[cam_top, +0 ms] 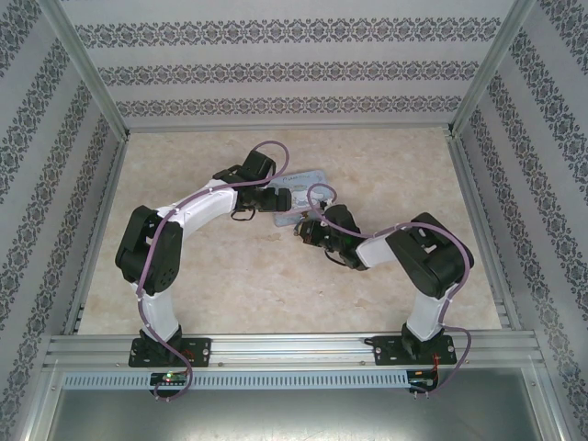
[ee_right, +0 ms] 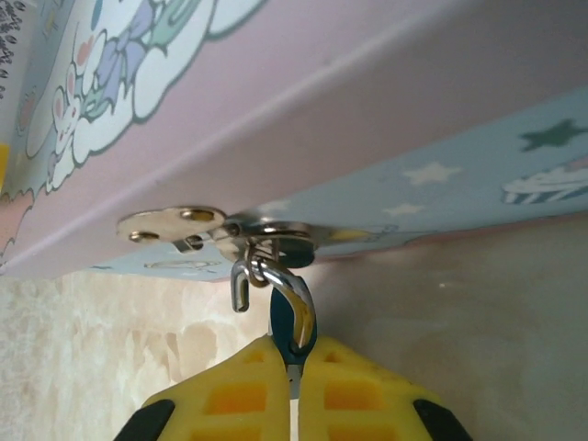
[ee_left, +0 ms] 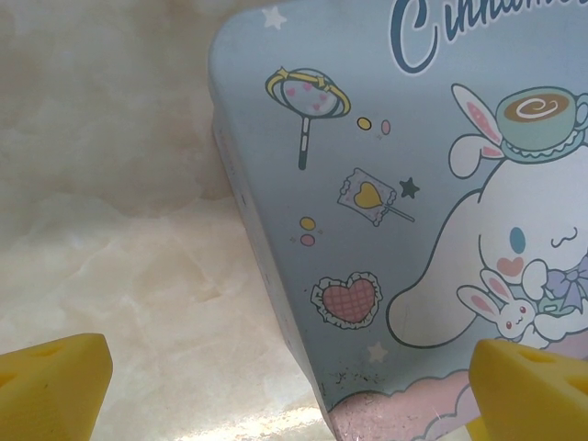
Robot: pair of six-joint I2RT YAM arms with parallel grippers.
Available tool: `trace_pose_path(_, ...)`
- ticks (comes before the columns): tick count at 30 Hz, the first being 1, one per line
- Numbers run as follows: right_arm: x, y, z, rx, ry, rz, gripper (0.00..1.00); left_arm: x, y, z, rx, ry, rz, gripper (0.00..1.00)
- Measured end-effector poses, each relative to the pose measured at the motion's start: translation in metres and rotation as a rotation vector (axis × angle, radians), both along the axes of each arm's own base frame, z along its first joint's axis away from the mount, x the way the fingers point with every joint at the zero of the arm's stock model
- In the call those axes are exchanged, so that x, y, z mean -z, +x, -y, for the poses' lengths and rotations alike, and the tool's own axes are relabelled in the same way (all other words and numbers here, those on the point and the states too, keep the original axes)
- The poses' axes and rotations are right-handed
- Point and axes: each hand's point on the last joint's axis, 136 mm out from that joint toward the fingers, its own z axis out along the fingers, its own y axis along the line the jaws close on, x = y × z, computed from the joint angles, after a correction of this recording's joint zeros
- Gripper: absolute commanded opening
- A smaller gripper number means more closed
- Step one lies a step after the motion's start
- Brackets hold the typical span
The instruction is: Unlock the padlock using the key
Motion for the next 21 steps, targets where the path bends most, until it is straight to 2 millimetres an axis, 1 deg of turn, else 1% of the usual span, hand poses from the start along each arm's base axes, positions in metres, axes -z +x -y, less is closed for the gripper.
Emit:
trace_pose_path(3,-0.001,-0.002,0.010,0.015,0.003,-0.006,0.00,0.003,-0.002,0.000,0.001,-0.005,-0.009,1.00)
trace_pose_path(6,0.000,-0.004,0.021,0.033,0.005,-0.015,0.00,0.013,-0.010,-0.001,0.001,-0.009,-0.037,1.00)
trace_pose_path(8,-0.001,-0.005,0.026,0.039,0.008,-0.017,0.00,0.013,-0.010,0.002,0.002,-0.029,-0.034,1.00)
trace_pose_path(10,0.000,-0.007,0.028,0.038,0.012,-0.023,0.00,0.014,-0.014,0.002,-0.001,-0.039,-0.043,1.00)
trace_pose_path(21,-0.001,-0.011,0.027,0.047,0.054,-0.051,0.00,0.016,-0.015,0.005,-0.010,-0.069,-0.026,1.00)
